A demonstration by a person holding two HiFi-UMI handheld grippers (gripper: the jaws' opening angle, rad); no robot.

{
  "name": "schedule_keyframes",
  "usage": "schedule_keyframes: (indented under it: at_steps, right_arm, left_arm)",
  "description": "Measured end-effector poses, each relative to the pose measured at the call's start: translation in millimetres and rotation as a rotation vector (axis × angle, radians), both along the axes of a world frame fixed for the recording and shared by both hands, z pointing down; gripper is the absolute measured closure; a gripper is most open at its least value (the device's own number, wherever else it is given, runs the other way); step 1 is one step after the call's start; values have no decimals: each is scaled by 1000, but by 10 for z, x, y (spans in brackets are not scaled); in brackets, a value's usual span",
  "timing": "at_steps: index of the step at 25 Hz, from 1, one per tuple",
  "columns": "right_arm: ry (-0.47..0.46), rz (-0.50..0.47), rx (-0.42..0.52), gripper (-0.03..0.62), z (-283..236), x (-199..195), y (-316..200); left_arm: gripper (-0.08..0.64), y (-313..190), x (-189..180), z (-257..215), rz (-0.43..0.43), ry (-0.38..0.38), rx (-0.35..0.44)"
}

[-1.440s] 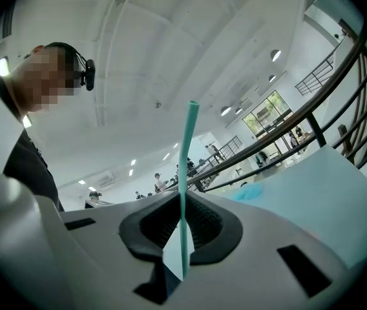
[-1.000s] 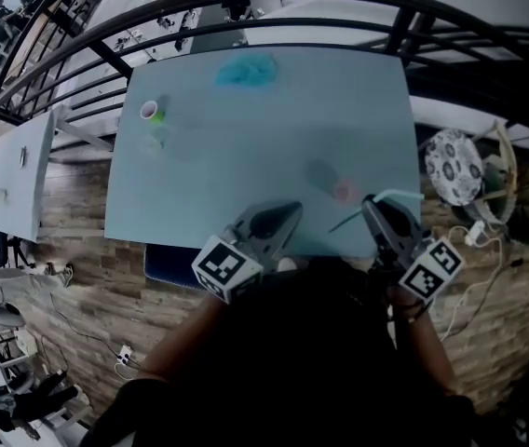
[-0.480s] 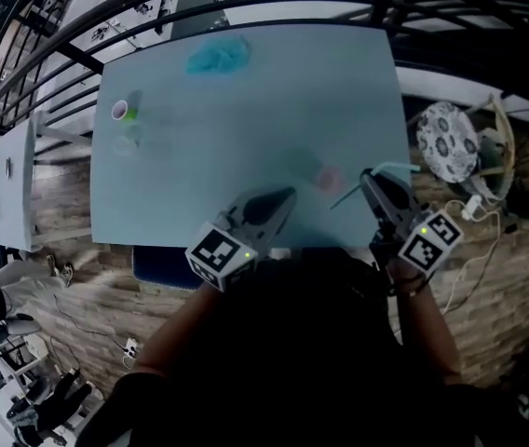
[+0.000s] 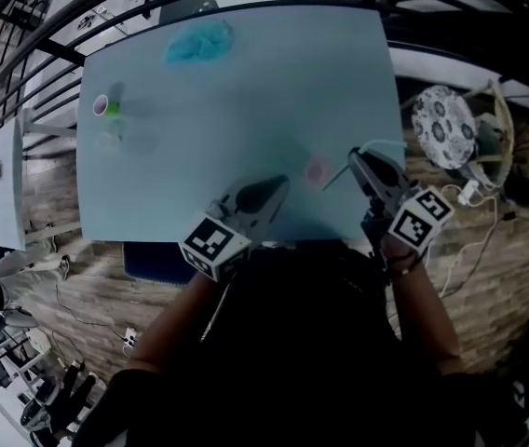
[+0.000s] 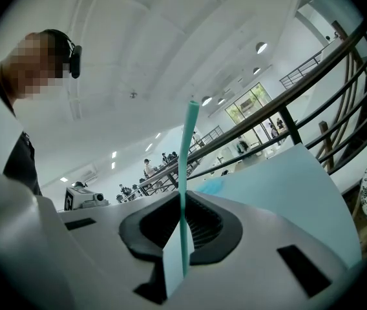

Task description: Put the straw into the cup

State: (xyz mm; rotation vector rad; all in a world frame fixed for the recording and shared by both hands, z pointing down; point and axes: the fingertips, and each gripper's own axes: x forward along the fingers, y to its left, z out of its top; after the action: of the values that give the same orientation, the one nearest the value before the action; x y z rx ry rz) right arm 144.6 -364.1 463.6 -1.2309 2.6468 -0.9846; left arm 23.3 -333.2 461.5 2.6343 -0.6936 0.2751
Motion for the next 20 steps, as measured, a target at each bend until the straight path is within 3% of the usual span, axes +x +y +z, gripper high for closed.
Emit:
schedule_keyframes:
  at_steps: [20]
  right_arm:
    - [67,-94,-67,560,786,-47,-280]
  left_arm:
    - [548,-214,160,683,-13,-51,-76]
